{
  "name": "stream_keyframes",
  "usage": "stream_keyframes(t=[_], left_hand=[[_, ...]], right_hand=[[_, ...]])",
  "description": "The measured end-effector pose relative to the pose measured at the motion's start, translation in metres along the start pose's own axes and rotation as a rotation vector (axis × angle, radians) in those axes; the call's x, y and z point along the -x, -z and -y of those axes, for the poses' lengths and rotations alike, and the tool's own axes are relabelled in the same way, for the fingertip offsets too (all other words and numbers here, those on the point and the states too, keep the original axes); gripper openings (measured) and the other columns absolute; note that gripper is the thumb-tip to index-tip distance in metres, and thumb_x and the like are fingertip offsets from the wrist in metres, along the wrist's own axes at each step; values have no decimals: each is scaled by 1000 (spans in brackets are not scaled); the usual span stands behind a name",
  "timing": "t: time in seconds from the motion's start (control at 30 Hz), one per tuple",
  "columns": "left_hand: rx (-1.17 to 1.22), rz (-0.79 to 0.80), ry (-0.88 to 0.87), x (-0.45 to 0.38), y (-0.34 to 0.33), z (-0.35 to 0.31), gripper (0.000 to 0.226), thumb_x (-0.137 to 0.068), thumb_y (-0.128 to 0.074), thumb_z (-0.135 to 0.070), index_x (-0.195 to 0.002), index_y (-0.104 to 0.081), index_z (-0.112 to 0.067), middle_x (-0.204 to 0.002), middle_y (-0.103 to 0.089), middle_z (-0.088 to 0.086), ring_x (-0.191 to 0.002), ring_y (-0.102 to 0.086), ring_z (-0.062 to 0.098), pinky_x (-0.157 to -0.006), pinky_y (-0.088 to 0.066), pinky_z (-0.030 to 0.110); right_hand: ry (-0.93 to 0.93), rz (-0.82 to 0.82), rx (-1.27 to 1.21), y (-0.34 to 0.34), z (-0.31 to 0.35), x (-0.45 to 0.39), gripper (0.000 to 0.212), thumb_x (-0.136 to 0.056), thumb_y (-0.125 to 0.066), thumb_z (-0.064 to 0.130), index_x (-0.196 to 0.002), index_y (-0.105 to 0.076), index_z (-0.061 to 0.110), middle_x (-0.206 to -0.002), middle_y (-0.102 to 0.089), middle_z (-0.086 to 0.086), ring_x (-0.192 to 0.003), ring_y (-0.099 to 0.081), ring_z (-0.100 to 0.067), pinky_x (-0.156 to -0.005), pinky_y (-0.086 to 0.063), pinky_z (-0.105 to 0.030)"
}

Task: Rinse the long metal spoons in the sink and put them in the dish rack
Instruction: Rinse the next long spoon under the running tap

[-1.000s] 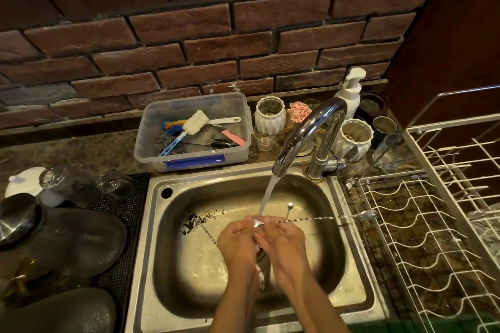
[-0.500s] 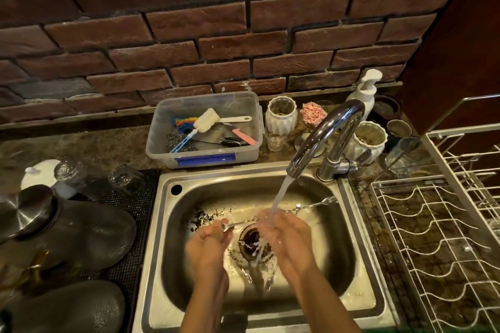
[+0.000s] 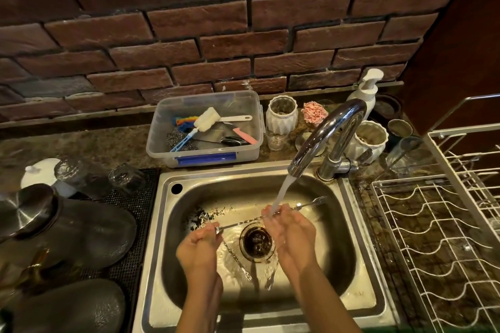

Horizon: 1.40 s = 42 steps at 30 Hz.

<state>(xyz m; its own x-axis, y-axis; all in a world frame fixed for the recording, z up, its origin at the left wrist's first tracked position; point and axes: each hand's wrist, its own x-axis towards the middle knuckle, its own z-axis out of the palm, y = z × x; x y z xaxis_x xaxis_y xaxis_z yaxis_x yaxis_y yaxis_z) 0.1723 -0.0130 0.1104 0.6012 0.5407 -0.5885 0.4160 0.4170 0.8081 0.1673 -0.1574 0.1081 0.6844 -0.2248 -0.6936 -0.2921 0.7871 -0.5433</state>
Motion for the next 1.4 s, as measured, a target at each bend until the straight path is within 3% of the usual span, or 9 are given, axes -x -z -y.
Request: stream_keyframes(t=[0.17,0.37,0.57,0.7,0.77,0.93,1.13,1.27,1.4], left_hand=[[-20,89,-6,17,-16,19,19,-93,-63,1,-74,-62,-2,-66,-74,10,-61,-71,17,-54,-57,24],[26,-5,22,-11,5,1,23,-92,-59,12,-72,-60,-2,-83,-67,14,-76,-65,22,-50,-57,18],[20,-3,31,-7,16,16,15,-92,-62,6,-77,-63,1,-77,-70,21,-61,-70,24,-47,-57,19],[95,-48,11,-23,45,4,17,-94,-59,4,-78,-60,2,-64,-72,18,-50,-72,18,-46,-57,22],[85,-58,2,-27,53,-1,17,-95,-58,5,-78,-60,3,-72,-71,22,-50,-72,19,-50,-60,23],[75,-97,-2,-23,68,-7,12,-94,-59,5,-82,-62,5,-84,-67,23,-50,-71,15,-50,-59,21],[94,-128,6,-24,78,-10,9,-97,-57,1,-90,-62,5,-84,-65,23,-46,-68,11,-55,-59,21],[107,-112,-36,-21,69,-5,15,-97,-56,4,-82,-59,1,-84,-65,22,-46,-68,10,-52,-59,19],[172,-84,-77,-18,55,-2,17,-100,-53,0,-85,-58,-7,-86,-65,22,-54,-72,17,-53,-59,20]], right_hand=[[-52,73,178,-20,-36,16,16,-96,-61,8,-97,-70,-6,-96,-77,-20,-93,-76,-29,-79,-61,-32],[17,9,-52,-2,1,2,17,-100,-54,6,-106,-65,-5,-105,-74,-25,-95,-76,-30,-85,-62,-39],[-2,90,260,-8,-18,13,19,-97,-60,7,-100,-68,-9,-99,-76,-21,-99,-74,-30,-94,-57,-41],[80,-25,168,3,10,1,14,-97,-58,6,-92,-67,-4,-90,-77,-18,-90,-76,-27,-78,-62,-33],[96,-33,132,3,12,0,18,-100,-55,9,-90,-64,-2,-88,-73,-20,-83,-77,-27,-74,-63,-32],[83,-4,156,-3,0,2,36,-106,-43,29,-109,-59,-2,-84,-75,-25,-82,-76,-34,-77,-62,-41],[125,17,264,-5,-1,2,24,-102,-51,9,-95,-66,-8,-77,-76,-17,-80,-77,-28,-79,-63,-38],[73,-25,169,-4,7,0,34,-106,-44,24,-94,-60,-4,-70,-75,-20,-69,-76,-30,-61,-63,-35],[18,4,177,4,14,-6,32,-105,-47,22,-94,-60,-6,-86,-76,-27,-81,-77,-36,-71,-65,-42]])
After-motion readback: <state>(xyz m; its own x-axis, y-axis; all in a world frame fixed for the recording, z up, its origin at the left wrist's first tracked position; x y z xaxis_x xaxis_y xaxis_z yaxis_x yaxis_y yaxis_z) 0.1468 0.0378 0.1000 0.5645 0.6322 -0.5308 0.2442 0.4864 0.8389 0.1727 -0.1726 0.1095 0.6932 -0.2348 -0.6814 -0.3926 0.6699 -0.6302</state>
